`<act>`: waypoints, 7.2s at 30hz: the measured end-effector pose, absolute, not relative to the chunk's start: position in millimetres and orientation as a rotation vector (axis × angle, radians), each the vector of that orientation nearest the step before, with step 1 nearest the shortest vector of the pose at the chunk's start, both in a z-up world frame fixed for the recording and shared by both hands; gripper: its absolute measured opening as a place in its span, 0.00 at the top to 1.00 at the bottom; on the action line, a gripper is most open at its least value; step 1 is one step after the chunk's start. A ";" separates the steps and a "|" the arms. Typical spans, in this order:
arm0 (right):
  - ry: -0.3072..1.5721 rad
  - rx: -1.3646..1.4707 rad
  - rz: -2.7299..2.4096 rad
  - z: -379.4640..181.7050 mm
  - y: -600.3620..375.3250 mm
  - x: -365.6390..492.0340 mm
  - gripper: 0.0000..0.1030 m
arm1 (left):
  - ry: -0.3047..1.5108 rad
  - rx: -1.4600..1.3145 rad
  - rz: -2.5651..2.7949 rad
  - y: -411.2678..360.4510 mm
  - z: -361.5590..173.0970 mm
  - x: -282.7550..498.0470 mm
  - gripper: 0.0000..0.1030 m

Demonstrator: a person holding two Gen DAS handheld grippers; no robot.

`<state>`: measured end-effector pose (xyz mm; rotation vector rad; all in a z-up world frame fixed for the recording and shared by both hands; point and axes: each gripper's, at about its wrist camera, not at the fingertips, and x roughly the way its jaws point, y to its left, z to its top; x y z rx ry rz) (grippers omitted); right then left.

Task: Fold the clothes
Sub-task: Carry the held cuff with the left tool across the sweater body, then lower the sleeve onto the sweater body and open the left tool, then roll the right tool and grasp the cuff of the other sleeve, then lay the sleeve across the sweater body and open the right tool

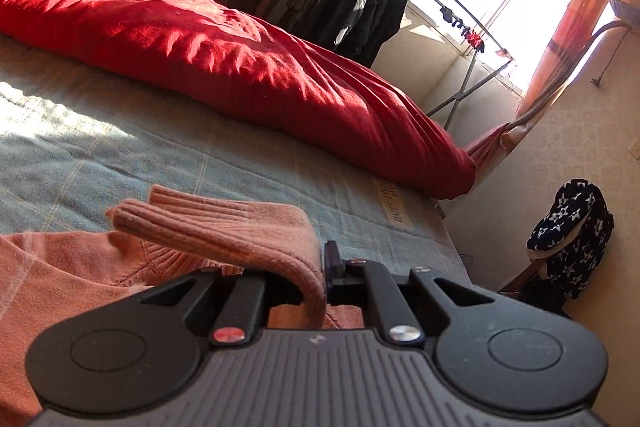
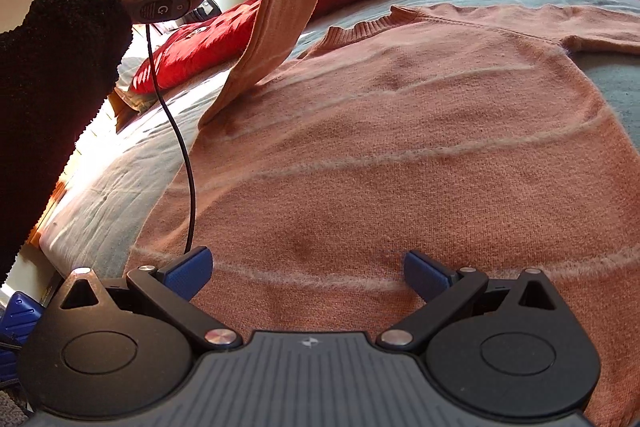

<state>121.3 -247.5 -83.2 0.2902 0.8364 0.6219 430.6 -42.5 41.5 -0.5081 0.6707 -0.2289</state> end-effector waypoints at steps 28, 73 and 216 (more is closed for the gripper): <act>0.846 0.295 0.636 -86.6 -250.3 122.3 0.00 | 0.889 0.015 -0.308 -140.6 -16.5 440.6 0.67; 0.830 0.339 0.539 -68.0 -256.8 117.4 0.00 | 0.859 0.314 -0.321 -50.3 38.1 387.9 0.43; 0.806 -0.016 0.477 -63.2 -209.5 293.1 0.00 | 0.741 0.160 -0.213 43.8 -67.3 329.3 0.25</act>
